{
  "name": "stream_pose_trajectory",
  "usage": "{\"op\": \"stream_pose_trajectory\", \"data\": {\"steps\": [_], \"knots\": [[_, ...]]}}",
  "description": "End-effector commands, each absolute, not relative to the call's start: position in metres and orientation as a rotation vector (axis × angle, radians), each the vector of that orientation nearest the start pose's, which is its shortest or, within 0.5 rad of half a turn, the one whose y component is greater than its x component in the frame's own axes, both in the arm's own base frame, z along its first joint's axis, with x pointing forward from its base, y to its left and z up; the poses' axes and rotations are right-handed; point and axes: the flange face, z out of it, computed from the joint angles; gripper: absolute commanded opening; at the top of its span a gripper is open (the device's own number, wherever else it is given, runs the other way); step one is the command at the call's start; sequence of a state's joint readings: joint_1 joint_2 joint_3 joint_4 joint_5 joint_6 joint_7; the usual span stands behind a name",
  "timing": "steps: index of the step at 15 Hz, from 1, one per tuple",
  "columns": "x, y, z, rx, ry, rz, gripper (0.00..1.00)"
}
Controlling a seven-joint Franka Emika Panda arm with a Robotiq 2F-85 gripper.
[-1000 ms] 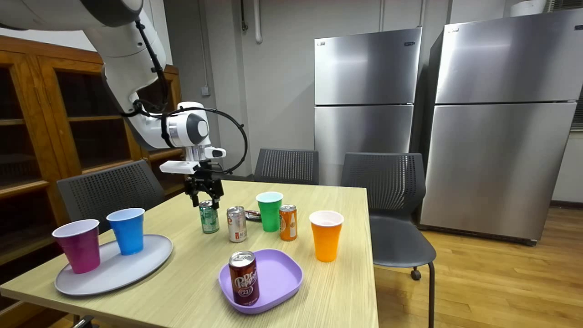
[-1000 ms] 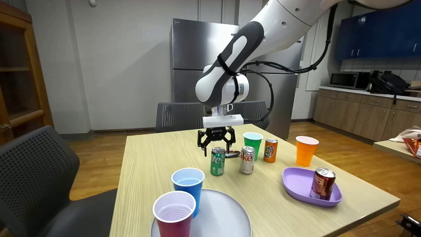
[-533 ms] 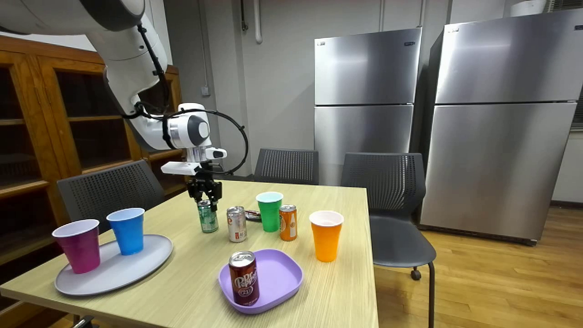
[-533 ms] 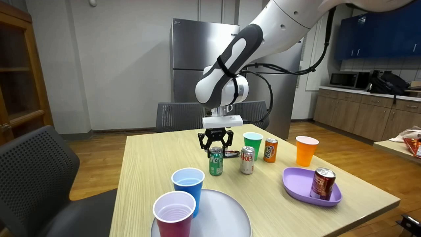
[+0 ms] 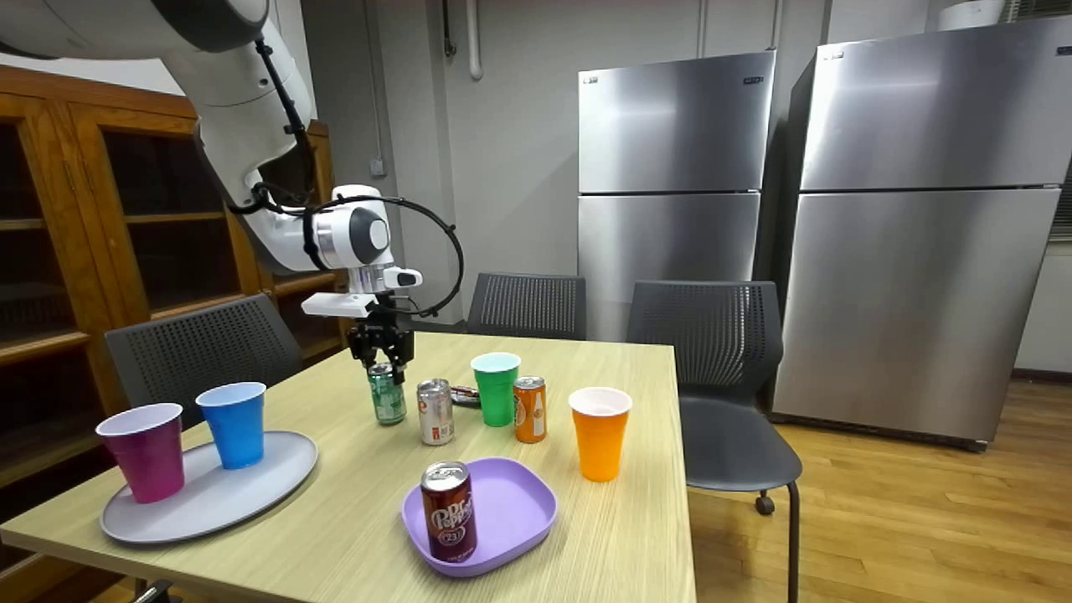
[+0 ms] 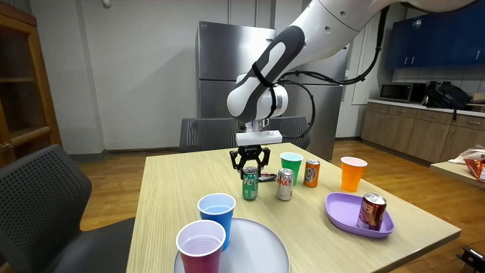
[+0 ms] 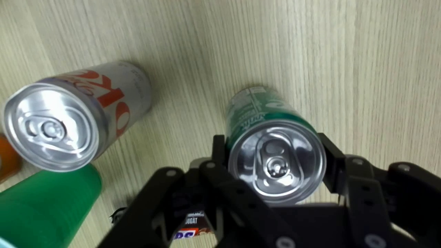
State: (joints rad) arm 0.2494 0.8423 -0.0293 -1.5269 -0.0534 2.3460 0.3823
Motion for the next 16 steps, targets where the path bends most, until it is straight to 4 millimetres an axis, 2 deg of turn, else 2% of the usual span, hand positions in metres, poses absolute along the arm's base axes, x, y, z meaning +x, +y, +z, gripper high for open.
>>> {"op": "stream_pose_trajectory", "data": {"steps": [1, 8, 12, 16], "knots": [[0.686, 0.144, 0.19, -3.184, 0.122, 0.011, 0.38], [0.674, 0.142, 0.228, -3.174, 0.084, -0.002, 0.38], [0.657, 0.146, 0.25, -3.167, 0.087, 0.014, 0.38], [0.634, 0.145, 0.26, -3.165, 0.036, 0.024, 0.38]]}}
